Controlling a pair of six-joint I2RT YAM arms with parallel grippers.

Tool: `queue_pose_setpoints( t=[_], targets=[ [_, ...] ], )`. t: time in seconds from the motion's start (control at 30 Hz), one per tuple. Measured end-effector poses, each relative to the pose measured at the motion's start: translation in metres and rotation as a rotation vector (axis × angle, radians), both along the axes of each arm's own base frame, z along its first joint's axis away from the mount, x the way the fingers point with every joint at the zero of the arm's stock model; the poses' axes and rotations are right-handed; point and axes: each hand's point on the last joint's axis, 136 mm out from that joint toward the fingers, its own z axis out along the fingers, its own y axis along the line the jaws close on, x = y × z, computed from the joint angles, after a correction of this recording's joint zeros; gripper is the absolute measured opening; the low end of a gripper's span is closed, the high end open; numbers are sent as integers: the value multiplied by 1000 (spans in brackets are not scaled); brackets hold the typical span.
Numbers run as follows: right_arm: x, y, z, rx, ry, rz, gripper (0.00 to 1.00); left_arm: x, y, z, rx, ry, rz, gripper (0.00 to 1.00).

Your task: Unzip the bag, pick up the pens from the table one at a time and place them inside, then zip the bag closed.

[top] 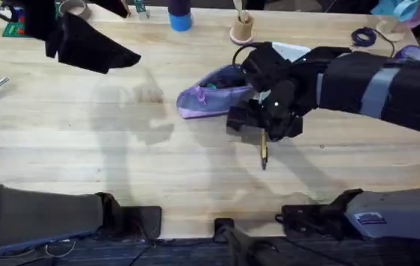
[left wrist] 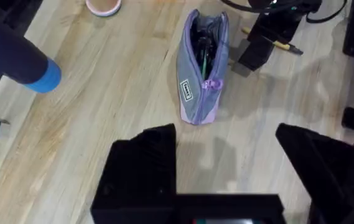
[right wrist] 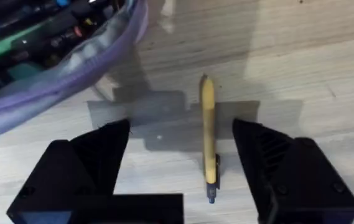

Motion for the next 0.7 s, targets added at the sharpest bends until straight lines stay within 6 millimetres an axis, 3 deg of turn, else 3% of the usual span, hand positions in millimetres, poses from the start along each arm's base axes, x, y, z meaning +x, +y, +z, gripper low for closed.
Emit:
queue_pose_setpoints(
  t=[0.43, 0.7],
  targets=[
    [-1, 0, -1, 13, 7, -33, 995, 0, 0, 0, 0, 0, 0, 995],
    [5, -10, -1, 59, 32, -160, 995, 0, 0, 0, 0, 0, 0, 995]
  ],
)
